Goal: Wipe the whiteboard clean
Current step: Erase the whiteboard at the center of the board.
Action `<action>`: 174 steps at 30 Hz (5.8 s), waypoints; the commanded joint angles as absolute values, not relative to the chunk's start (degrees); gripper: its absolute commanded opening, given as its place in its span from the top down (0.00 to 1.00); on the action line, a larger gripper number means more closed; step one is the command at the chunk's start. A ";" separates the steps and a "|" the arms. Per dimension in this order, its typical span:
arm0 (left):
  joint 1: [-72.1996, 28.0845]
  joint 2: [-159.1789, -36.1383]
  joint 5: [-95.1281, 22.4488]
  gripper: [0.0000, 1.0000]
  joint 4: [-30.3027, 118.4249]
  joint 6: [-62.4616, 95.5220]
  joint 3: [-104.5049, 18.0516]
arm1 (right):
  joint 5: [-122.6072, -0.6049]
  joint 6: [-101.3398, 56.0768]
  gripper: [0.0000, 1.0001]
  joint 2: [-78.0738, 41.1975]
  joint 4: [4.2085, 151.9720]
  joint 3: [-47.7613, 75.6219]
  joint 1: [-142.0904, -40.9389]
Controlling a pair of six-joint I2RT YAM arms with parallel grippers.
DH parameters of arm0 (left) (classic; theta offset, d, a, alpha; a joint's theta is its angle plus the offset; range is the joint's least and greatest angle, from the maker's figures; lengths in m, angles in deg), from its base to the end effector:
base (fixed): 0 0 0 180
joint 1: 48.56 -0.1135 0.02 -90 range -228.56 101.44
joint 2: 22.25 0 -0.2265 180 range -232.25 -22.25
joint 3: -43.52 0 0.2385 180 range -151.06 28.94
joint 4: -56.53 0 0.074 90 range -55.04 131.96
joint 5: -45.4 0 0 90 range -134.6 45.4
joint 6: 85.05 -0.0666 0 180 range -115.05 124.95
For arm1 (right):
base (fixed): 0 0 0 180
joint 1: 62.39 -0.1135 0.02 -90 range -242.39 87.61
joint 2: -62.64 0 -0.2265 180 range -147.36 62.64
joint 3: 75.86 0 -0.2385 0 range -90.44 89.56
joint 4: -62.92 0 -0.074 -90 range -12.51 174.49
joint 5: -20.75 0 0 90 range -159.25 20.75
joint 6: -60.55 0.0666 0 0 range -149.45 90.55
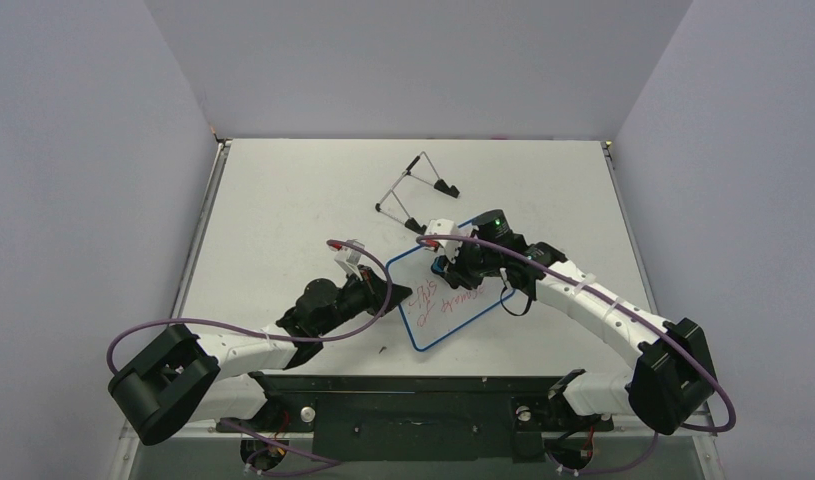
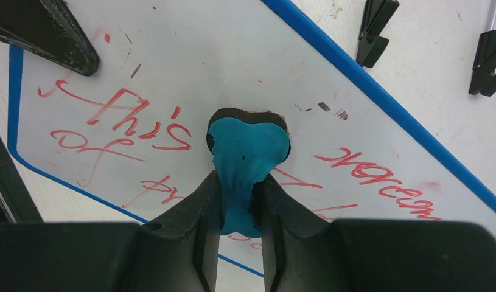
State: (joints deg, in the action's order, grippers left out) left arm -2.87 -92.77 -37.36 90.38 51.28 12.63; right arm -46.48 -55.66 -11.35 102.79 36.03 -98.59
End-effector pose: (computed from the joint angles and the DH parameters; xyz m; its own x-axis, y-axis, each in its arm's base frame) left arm 0.1809 -0.1973 0.1608 -0.6254 -0.3866 -0.6778 0.4998 0.4687 -0.7284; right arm 0.2182 0.1916 0.2098 -0.1818 -0.6377 -0.7485 -0.9394 0.3376 -0.0595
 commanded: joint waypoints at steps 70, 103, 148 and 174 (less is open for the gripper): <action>-2.00 -93.51 -35.76 1.00 96.03 50.45 11.01 | -60.36 -39.08 1.00 -13.37 91.04 35.10 -94.62; -1.96 -91.28 -35.97 1.00 95.65 49.79 11.84 | -51.33 -43.09 1.00 -9.52 88.37 40.27 -88.58; -1.98 -90.38 -36.01 1.00 96.90 50.06 12.85 | -35.02 -56.15 1.00 -9.53 100.56 37.07 -89.89; -2.06 -89.92 -37.43 1.00 96.92 52.05 12.65 | -36.55 -56.22 1.00 -10.41 100.24 36.92 -92.76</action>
State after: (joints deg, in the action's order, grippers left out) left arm -2.36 -92.01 -37.20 91.45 51.06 13.46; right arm -39.77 -52.93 -9.65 99.21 38.78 -90.38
